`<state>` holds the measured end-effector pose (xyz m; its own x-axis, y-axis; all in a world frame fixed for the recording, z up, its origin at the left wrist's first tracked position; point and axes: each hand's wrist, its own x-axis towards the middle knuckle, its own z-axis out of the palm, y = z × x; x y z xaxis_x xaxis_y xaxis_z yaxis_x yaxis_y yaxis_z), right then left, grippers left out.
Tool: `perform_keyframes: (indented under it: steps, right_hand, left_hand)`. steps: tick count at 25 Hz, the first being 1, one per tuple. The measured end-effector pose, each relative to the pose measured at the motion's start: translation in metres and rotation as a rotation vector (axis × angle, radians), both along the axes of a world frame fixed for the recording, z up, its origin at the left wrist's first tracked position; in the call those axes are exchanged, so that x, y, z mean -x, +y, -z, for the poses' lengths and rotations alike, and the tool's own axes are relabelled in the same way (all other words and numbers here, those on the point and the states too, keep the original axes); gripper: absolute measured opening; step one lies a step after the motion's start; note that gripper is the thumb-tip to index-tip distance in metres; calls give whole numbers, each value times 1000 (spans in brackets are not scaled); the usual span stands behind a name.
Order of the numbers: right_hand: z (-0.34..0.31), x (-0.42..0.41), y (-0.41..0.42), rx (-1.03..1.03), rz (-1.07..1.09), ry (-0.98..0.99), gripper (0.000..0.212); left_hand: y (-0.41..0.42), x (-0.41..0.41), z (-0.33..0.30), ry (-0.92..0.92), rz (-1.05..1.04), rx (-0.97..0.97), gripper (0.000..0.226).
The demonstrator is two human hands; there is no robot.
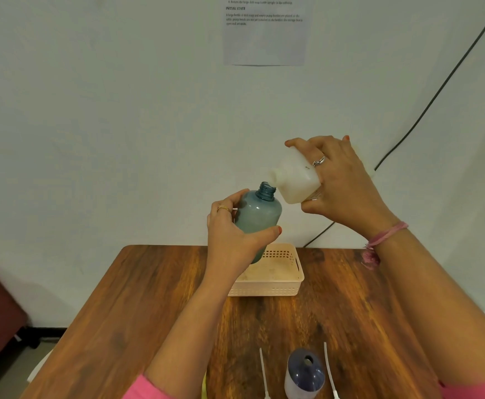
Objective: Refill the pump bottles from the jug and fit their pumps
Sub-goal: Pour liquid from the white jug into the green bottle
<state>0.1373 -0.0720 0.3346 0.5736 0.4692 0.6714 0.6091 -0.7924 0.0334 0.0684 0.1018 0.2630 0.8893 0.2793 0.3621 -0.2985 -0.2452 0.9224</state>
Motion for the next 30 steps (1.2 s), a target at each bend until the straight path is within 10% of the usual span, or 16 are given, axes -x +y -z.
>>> perform_keyframes:
  steps: [30]
  right_hand:
    - [-4, -5, 14, 48, -11, -75, 96]
  left_hand:
    - [13, -3, -1, 7, -14, 28, 75]
